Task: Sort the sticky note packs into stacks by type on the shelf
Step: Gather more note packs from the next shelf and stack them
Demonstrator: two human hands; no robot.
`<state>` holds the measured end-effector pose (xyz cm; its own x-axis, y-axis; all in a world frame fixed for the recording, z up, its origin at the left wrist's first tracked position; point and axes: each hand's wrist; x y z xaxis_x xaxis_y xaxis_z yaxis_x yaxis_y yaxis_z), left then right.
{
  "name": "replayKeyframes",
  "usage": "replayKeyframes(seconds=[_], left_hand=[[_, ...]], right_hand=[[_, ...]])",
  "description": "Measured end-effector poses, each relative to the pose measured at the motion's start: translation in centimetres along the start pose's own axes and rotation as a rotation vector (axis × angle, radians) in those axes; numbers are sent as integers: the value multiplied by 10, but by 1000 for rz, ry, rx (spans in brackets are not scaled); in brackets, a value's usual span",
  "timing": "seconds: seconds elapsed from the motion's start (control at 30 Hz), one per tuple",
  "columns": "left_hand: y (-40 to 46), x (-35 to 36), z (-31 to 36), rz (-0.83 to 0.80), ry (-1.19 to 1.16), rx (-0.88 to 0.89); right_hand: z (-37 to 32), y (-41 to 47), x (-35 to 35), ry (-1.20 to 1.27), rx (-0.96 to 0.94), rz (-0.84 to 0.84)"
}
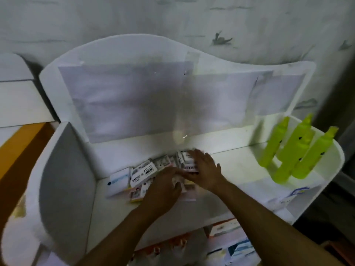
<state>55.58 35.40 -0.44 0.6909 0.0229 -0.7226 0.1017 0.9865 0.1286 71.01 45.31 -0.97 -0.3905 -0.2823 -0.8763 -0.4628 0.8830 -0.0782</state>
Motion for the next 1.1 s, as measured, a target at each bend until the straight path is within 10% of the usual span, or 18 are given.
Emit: replayKeyframes(seconds=[0.27, 1.1], left_hand=[[46, 15, -3, 55, 469, 37], [106, 21, 6, -123, 608, 81]], right_hand=[[67, 7, -7, 26, -71, 147], [98, 33, -44, -42, -249, -38]])
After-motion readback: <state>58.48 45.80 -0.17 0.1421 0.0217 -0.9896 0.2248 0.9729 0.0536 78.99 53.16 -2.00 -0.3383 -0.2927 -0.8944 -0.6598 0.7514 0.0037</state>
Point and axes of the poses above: each hand's wrist, its own y-axis towards the middle knuckle, its own x-axis out of the palm, z = x × y, and after that the axes turned 9 degrees about -z, right-handed
